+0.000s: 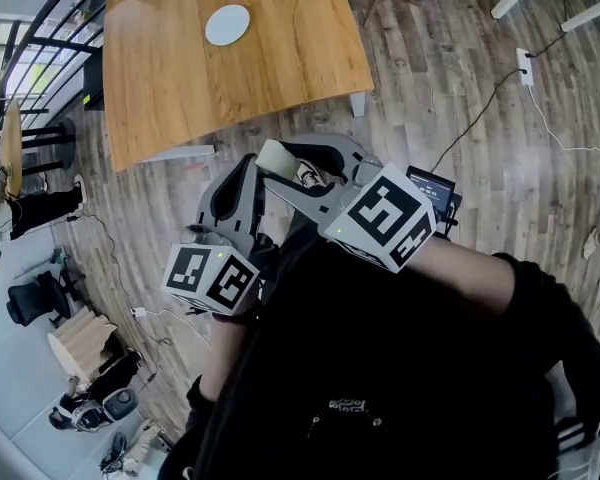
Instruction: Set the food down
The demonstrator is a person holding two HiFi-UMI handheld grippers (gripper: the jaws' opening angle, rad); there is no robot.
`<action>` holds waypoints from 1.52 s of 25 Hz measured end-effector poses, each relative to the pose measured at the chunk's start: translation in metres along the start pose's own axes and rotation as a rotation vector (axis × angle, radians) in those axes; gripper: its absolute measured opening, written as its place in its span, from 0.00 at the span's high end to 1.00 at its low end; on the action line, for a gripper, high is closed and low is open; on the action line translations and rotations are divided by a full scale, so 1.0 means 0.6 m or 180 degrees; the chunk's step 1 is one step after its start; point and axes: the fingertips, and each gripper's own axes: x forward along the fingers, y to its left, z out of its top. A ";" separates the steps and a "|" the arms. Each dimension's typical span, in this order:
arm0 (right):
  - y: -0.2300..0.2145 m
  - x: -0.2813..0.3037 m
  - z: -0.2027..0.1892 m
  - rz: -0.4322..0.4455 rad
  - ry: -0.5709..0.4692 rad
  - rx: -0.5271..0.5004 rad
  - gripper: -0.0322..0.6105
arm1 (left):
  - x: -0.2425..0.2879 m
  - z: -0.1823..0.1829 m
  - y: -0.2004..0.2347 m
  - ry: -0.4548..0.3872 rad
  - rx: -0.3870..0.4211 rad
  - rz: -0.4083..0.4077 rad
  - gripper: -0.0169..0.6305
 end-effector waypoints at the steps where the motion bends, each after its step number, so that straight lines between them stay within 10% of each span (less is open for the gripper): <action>1: -0.004 0.000 0.002 -0.0022 -0.0008 0.0001 0.67 | 0.004 0.001 0.001 0.0003 -0.0040 -0.0035 0.98; 38: -0.145 0.254 0.127 -0.0666 -0.0061 -0.0140 0.67 | 0.136 0.158 0.246 -0.0051 0.0017 -0.0751 0.98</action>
